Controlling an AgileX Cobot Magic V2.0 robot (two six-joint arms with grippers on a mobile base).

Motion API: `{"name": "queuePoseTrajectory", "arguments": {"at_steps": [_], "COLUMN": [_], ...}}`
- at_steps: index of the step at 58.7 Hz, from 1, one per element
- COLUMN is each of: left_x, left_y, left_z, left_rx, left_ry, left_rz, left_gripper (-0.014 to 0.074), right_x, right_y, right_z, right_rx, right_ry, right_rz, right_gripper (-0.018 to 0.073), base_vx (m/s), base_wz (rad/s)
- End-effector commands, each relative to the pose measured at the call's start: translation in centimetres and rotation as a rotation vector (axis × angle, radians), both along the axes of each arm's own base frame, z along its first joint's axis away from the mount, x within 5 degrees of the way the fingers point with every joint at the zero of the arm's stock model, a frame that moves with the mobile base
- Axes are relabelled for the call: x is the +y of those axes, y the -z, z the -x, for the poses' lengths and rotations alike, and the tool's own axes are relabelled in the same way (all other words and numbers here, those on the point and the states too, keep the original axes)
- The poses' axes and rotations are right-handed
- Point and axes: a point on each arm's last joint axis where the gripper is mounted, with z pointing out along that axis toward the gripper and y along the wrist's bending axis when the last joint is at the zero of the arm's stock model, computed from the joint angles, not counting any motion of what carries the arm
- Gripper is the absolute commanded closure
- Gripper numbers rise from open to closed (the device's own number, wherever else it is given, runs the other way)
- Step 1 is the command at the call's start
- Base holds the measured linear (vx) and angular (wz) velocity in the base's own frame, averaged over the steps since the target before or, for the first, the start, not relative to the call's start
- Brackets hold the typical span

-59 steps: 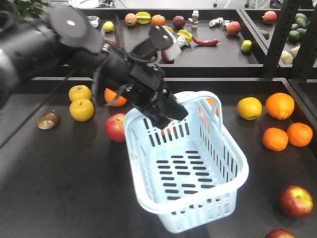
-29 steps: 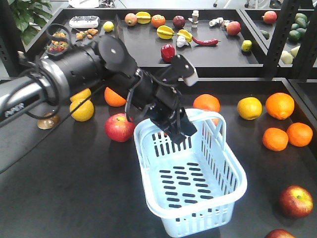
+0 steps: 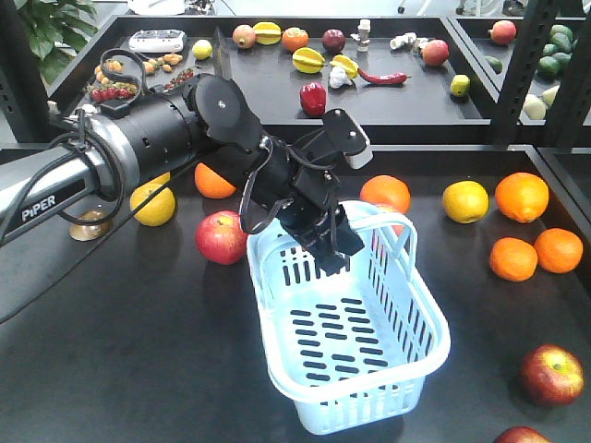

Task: Pick three apples into basket with both arms
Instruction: 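Lower the basket onto the table and open the left gripper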

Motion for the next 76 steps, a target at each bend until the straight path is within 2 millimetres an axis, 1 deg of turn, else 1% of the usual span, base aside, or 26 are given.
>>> {"name": "queuePoseTrajectory", "arguments": {"at_steps": [1,9,17,34,43,47,53,59,63,69,73,74,75,76], "left_x": [0.1,0.1,0.1,0.1,0.1,0.2,0.7,1.4,2.1,3.1,3.9,4.1,4.1,4.3], "left_y": [-4.0,-3.9,-4.0,-4.0,-4.3,-4.8,-6.2,-8.2,-9.8,-12.0,-13.1,-13.3,-13.5,-13.7], "left_z": [0.7,0.6,0.6,0.5,0.3,0.6,1.5,3.1,4.3,6.4,7.9,8.3,8.5,8.8], "left_rx": [-0.094,-0.095,-0.093,-0.093,-0.06,-0.056,-0.044,-0.041,-0.033,0.029,0.064,0.082,0.086,0.092], "left_ry": [-0.023,-0.023,-0.028,-0.054,-0.116,-0.127,-0.129,-0.086,-0.08,-0.092,-0.075,-0.067,-0.074,-0.085], "left_rz": [0.088,0.085,0.087,0.1,0.122,0.13,0.142,0.141,0.15,0.157,0.145,0.134,0.139,0.143], "left_gripper": [0.0562,0.0523,0.0465,0.0272,0.0223,0.0222,0.0222,0.0227,0.0247,0.0318,0.0391,0.0424,0.0433,0.0465], "right_x": [0.1,0.1,0.1,0.1,0.1,0.1,0.1,0.1,0.1,0.1,0.1,0.1,0.1,0.1], "right_y": [-0.3,-0.3,-0.3,-0.3,-0.3,-0.3,-0.3,-0.3,-0.3,-0.3,-0.3,-0.3,-0.3,-0.3], "right_z": [0.1,0.1,0.1,0.1,0.1,0.1,0.1,0.1,0.1,0.1,0.1,0.1,0.1,0.1], "right_rx": [-0.074,-0.074,-0.074,-0.074,-0.074,-0.074,-0.074,-0.074,-0.074,-0.074,-0.074,-0.074,-0.074,-0.074], "right_ry": [-0.006,-0.006,-0.006,-0.006,-0.006,-0.006,-0.006,-0.006,-0.006,-0.006,-0.006,-0.006,-0.006,-0.006], "right_rz": [0.009,0.009,0.009,0.009,0.009,0.009,0.009,0.009,0.009,0.009,0.009,0.009,0.009,0.009], "right_gripper": [0.0564,0.0564,0.0564,0.0564,0.0564,0.0564,0.0564,0.0564,0.0564,0.0564,0.0564,0.0564,0.0564,0.0564], "base_vx": [0.0,0.0,0.0,0.0,0.0,0.0,0.0,0.0,0.0,0.0,0.0,0.0,0.0,0.0], "base_wz": [0.0,0.0,0.0,0.0,0.0,0.0,0.0,0.0,0.0,0.0,0.0,0.0,0.0,0.0]}}
